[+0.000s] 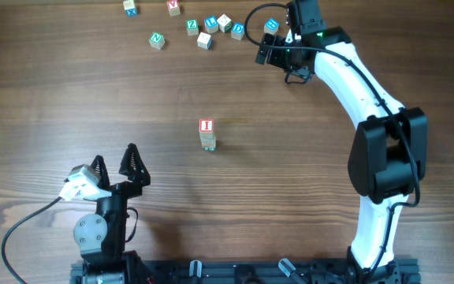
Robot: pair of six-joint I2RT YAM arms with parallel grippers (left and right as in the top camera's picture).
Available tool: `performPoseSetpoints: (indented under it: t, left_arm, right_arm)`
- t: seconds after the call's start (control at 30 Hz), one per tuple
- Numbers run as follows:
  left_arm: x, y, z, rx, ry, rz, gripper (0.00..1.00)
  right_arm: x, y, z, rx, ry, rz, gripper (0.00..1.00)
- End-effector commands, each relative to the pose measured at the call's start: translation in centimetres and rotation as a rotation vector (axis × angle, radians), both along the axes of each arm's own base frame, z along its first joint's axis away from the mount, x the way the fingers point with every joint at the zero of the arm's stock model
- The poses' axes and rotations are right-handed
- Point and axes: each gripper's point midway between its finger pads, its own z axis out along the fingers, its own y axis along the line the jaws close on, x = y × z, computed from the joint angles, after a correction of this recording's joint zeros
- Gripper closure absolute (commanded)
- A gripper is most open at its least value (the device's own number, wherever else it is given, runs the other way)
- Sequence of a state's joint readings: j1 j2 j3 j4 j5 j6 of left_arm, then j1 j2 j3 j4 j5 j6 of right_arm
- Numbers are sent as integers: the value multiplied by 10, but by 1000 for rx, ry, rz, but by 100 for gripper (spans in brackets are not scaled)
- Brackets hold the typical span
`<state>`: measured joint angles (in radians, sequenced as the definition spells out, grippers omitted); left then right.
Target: Form a tower
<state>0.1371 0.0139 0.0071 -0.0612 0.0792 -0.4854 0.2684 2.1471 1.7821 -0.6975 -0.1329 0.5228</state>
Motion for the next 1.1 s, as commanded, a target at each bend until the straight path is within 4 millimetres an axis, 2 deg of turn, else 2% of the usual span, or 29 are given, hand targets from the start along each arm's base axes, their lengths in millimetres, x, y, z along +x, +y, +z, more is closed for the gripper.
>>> performPoseSetpoints:
  t: [0.0,0.07,0.13,0.17,0.2,0.3,0.4,0.47,0.53,0.6,0.67,0.7,0.8,0.87,0.97,1.07]
  left_arm:
    - [0,0,-1,10,4,2,0]
    - [0,0,-1,11,4,2,0]
    - [0,0,-1,10,4,2,0]
    - [0,0,-1,11,4,2,0]
    - [0,0,-1,11,4,2,0]
    - [0,0,-1,10,4,2,0]
    - [0,0,-1,11,4,3,0]
    - [0,0,-1,11,4,3,0]
    - [0,0,-1,11,4,2,0]
    - [0,0,-1,11,4,3,0]
    - [0,0,-1,11,4,2,0]
    - [0,0,-1,11,4,2,0]
    - [0,0,-1,11,4,3,0]
    - [0,0,-1,11,4,3,0]
    - [0,0,-1,11,4,3,0]
    - [0,0,-1,11,4,2,0]
  right_arm:
    - [0,-1,42,10,-82,-5,0]
    - [-4,-2,90,36,-172,-6,0]
    - [-17,-5,158,73,-304,-6,0]
    - [-29,-9,198,95,-381,-7,0]
    - [-37,-11,217,106,-421,-7,0]
    - [-77,-23,299,152,-594,-8,0]
    - [-123,-66,342,-22,-712,-70,0]
    - [-155,-91,348,-104,-699,-121,0]
    - [-197,-113,338,-198,-638,-119,0]
    - [-229,-124,324,-273,-595,-64,0]
    - [-250,-130,306,-333,-588,1,0]
    - [-260,-132,288,-361,-591,32,0]
    - [-265,-129,250,-370,-630,93,0]
    - [-257,-114,230,-361,-739,207,0]
    - [-242,-96,224,-352,-972,312,0]
    - [-234,-89,223,-350,-1185,306,0]
